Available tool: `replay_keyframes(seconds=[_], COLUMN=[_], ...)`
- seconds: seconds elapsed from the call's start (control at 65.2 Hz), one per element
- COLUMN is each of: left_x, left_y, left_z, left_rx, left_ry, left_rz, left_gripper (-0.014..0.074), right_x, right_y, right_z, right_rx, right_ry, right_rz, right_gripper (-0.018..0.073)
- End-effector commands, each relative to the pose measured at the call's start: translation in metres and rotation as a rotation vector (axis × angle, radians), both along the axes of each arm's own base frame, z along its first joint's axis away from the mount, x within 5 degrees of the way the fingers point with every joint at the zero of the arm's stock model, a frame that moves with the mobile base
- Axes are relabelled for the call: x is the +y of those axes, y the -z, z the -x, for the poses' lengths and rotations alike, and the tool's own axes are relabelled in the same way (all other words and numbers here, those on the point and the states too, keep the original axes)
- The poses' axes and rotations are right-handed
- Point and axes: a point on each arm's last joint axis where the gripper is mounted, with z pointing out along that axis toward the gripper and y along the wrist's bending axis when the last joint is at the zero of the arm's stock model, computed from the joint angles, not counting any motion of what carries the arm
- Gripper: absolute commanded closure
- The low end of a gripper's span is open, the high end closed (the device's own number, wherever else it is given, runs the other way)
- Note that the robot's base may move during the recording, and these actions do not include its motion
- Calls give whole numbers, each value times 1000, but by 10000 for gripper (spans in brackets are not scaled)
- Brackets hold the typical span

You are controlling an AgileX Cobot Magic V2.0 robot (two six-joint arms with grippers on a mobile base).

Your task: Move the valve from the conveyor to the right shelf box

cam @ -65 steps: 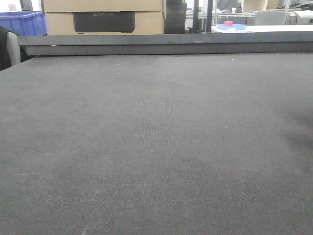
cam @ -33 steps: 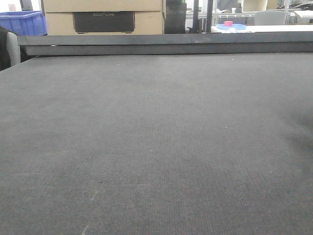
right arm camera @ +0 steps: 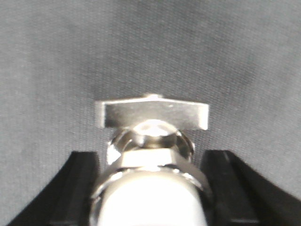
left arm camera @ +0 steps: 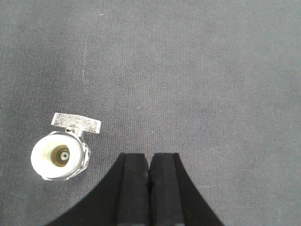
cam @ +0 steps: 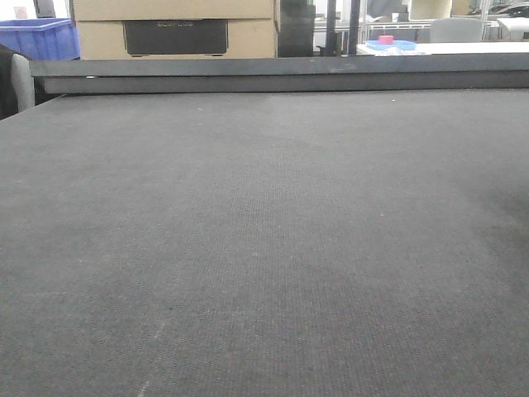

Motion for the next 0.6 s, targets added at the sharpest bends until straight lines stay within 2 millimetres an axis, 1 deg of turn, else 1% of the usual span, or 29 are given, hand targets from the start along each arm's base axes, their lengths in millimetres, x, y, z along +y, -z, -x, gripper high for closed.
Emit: replay_keyframes(seconds=[0.0,0.046,0.123,0.199,0.307,0.46,0.537,0.583], left_x=[-3,-3,-3,-4,-1,10,18,21], left_y=[-1,1,6,4,-1,-12,-13,-12], left_z=[0,1,0,-1,-5,-17,-23,-26], left_rx=[18,49,106,153,214,225,240,245], left_ry=[-1,-28,-30,-25,-13,-27,-39,-43], left_rz=[30,53,57,53,12,-132,-216,-258], left_gripper=[707,707,707,707,707,707,705,677], right_x=[-2,-2,-2,-2,-2,-1,-1,-1], right_y=[-1,-1,-1,-7,-28,-69,-83,-88], right_z=[0,0,0,1,5,10,13,16], right_rx=[-14,-17,-13,-6,-44,-197,-258,-284], right_ry=[-9,-8,-9,-11,-3,-2,-1,0], right_rz=[15,15,15,14,14,24,29,30], right_gripper=[610,728,720,720,720,720,720,720])
